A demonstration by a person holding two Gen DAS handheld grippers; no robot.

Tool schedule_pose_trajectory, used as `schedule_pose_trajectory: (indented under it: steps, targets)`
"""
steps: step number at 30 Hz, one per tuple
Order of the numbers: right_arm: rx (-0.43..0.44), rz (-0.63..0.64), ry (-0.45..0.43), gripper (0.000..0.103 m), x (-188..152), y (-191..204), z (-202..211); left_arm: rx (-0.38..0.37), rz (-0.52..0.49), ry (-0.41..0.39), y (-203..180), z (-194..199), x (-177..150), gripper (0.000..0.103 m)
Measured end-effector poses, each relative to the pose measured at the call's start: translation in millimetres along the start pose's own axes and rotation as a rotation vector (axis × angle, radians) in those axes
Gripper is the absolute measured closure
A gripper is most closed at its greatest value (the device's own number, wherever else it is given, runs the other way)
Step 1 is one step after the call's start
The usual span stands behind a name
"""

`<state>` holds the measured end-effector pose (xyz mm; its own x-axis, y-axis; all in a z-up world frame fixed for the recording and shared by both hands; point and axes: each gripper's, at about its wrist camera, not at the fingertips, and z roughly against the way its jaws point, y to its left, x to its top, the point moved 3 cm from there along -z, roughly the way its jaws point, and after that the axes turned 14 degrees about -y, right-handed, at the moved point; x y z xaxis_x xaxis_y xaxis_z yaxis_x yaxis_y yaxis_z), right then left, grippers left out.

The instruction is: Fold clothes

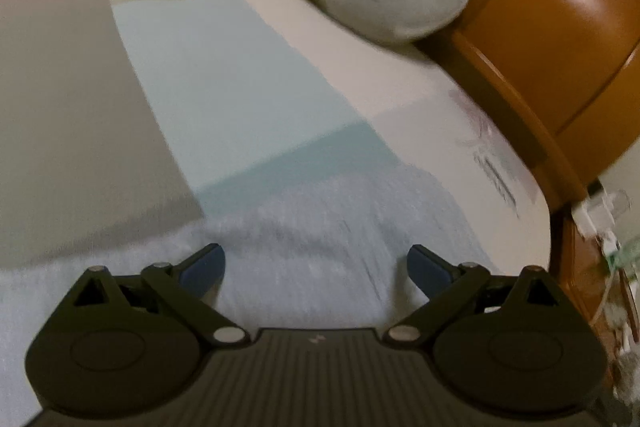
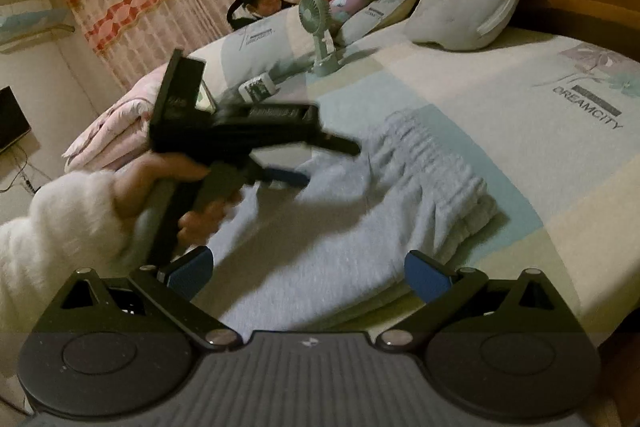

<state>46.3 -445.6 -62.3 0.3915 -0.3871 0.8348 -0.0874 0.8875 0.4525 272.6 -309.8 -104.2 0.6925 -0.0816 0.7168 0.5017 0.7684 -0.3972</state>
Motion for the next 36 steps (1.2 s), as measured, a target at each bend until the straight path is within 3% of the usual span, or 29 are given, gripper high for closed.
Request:
schedule_pose_trajectory:
  steps: [3, 5, 9, 15, 20, 28, 36]
  targets:
    - [-0.009, 0.006, 0.021, 0.000, -3.9, 1.3, -1.9, 0.076, -0.032, 0.009, -2.3, 2.6, 6.1, 0.006]
    - [-0.021, 0.011, 0.033, 0.000, -5.1, 3.3, -2.8, 0.071, -0.042, 0.016, -2.9, 13.7, 8.8, 0.006]
    - [-0.021, 0.015, 0.039, 0.000, -5.4, 10.2, -1.1, 0.075, -0.098, 0.006, -4.0, 60.4, 12.0, 0.005]
    - [-0.009, 0.012, 0.038, 0.000, -4.2, 29.0, 0.8, 0.146, -0.190, -0.003, 5.7, 141.8, 21.8, 0.004]
    - [0.004, 0.008, 0.044, 0.000, -5.8, 47.4, 0.8, 0.199, -0.164, -0.009, 40.1, 164.5, -8.0, 0.004]
    - [0.016, 0.120, 0.097, 0.000, -10.2, 82.6, -23.8, 0.283, -0.122, -0.023, 95.4, 190.6, -60.7, 0.004]
    - [-0.050, 0.293, 0.196, 0.000, -43.9, 99.8, -83.5, 0.269, -0.031, -0.110, 130.5, 201.6, -81.7, 0.004]
